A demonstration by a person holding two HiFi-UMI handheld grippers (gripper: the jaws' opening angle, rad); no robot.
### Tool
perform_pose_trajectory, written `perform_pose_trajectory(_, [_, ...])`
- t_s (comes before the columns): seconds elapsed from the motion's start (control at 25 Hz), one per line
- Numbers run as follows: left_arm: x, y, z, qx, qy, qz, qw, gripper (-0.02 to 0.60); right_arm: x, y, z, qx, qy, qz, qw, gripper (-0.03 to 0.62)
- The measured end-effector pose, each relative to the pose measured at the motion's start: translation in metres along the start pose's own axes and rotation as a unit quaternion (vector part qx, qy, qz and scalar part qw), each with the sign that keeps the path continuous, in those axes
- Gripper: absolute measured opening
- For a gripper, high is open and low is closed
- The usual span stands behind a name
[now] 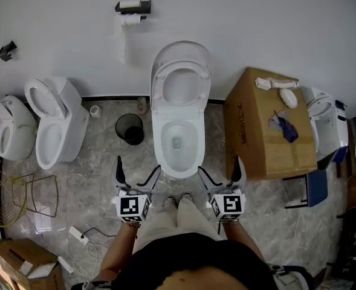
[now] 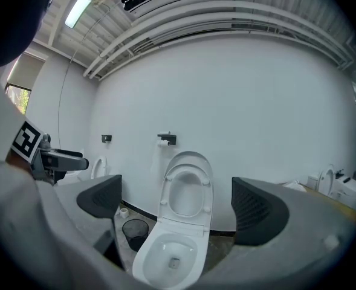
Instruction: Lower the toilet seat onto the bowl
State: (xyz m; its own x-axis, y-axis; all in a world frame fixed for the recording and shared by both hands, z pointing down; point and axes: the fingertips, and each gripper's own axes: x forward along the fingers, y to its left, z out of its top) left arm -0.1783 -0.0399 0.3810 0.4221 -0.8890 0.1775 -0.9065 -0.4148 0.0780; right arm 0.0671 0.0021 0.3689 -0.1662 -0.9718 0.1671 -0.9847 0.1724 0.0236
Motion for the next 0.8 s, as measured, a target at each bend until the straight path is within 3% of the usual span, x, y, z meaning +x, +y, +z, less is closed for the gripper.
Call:
perform_pose_trajectory(0.4, [0.067, 0.002, -0.007, -0.002, 0.018, 0.012, 0.9998, 0.551, 0.062, -0.039, -0.007, 0.004, 0.005, 0.017, 1.000, 0.546])
perform_pose_trajectory(0.8, [0.134, 0.009, -0.005, 0.001, 0.007, 0.007, 0.9999, 0.551, 0.132, -0.075, -0.017, -0.016, 0.006, 0.022, 1.000, 0.546])
